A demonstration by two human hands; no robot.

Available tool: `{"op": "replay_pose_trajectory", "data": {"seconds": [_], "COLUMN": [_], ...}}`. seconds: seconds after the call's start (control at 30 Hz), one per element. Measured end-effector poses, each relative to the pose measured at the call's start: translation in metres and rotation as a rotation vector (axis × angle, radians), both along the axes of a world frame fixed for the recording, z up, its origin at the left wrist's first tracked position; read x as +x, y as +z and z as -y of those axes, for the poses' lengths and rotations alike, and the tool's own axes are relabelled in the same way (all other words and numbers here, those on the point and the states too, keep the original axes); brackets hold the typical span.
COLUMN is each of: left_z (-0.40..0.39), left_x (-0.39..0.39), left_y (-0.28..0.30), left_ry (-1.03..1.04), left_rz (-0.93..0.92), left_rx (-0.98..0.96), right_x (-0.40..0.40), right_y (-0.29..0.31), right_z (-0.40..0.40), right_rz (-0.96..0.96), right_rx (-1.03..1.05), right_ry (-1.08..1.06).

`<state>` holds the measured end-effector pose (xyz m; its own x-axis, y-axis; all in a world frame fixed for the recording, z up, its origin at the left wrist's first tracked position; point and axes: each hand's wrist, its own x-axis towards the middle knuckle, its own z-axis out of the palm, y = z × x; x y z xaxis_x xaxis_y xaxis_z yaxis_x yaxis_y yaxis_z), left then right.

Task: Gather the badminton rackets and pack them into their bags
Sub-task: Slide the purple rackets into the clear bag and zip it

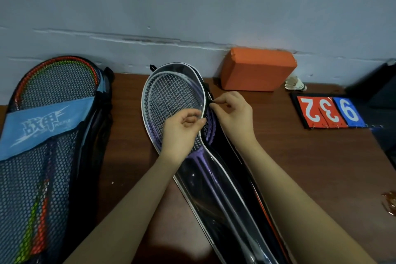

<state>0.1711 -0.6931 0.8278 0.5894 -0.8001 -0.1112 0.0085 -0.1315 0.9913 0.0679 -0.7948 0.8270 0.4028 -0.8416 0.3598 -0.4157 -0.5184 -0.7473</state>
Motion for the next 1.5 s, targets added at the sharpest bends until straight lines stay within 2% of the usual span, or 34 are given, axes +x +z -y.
{"op": "replay_pose_trajectory", "data": {"seconds": [0.1, 0.27, 0.37, 0.5, 0.6, 0.73, 0.8, 1.0, 1.17, 1.23, 1.4, 1.5], "left_z": [-0.002, -0.001, 0.001, 0.006, 0.006, 0.003, 0.005, 0.012, 0.02, 0.022, 0.031, 0.036], "left_x": [-0.004, -0.009, -0.013, -0.012, -0.011, 0.0, 0.008, 0.016, 0.019, 0.019, 0.019, 0.024], "left_y": [0.0, -0.001, -0.002, -0.004, -0.008, -0.016, -0.016, 0.0, -0.001, -0.005, -0.014, -0.019], "left_ry": [0.036, 0.122, 0.142, 0.08, -0.098, -0.294, -0.436, -0.554, -0.621, -0.614, -0.585, -0.598], "left_rz": [0.028, -0.021, -0.034, 0.098, 0.369, 1.099, 1.304, 1.215, 1.294, 1.366, 1.391, 1.391], "left_rx": [-0.013, -0.073, -0.096, -0.053, 0.011, -0.049, -0.052, 0.088, 0.022, -0.01, -0.031, -0.028], "right_x": [0.0, -0.01, -0.018, -0.034, -0.049, -0.059, -0.059, -0.055, -0.062, -0.066, -0.083, -0.098], "right_y": [0.001, 0.001, -0.003, -0.013, -0.019, -0.02, -0.02, -0.021, -0.026, -0.029, -0.044, -0.054], "right_z": [-0.002, -0.001, -0.004, -0.017, -0.028, -0.036, -0.039, -0.043, -0.045, -0.045, -0.048, -0.056], "right_rz": [-0.036, -0.194, -0.207, -0.225, -0.207, -0.157, -0.118, -0.033, -0.005, -0.027, -0.172, -0.212], "right_rx": [-0.049, -0.275, -0.305, -0.298, -0.231, -0.179, -0.122, 0.009, 0.086, 0.108, 0.092, 0.197], "right_ry": [0.018, 0.141, 0.154, 0.192, 0.179, 0.174, 0.187, 0.163, 0.14, 0.132, 0.078, -0.004]}}
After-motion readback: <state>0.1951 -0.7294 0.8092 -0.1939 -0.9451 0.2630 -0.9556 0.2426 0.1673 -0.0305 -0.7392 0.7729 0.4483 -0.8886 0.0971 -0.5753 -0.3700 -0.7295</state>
